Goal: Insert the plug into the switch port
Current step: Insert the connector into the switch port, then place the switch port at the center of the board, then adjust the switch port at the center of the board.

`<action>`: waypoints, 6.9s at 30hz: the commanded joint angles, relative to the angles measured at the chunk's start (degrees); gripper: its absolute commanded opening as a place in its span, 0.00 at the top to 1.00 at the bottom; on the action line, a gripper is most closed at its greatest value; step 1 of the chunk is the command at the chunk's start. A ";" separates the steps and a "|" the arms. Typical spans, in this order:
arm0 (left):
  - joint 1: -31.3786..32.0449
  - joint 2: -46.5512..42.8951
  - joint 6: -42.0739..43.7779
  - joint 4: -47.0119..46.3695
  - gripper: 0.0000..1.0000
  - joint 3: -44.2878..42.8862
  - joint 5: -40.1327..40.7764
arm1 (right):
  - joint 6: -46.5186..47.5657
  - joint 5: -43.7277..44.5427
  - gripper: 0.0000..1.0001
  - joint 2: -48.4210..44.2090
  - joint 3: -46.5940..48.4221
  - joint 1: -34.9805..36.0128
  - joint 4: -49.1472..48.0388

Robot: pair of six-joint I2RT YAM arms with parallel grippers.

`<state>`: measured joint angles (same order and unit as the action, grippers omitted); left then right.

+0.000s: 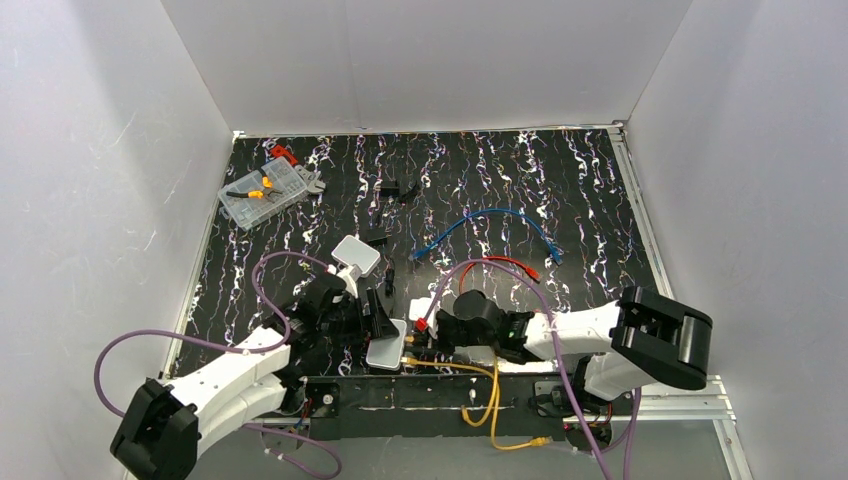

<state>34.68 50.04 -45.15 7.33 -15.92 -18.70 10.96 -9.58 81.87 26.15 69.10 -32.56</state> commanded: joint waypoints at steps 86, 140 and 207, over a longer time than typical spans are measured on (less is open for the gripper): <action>0.00 -7.09 12.58 40.51 1.00 -60.19 47.74 | 8.64 11.43 0.51 -46.05 10.17 0.33 18.37; -20.92 2.79 -16.40 28.71 1.00 -27.56 52.42 | 0.69 4.52 0.52 -46.02 3.87 0.46 18.43; -19.77 16.59 -5.64 7.91 0.02 -21.42 -0.81 | -12.14 30.26 0.33 -11.22 28.30 -9.86 29.11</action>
<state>14.17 62.24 -52.29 20.12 -37.12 -20.16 0.86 21.06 72.10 53.74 59.46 -2.26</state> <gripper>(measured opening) 0.981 0.669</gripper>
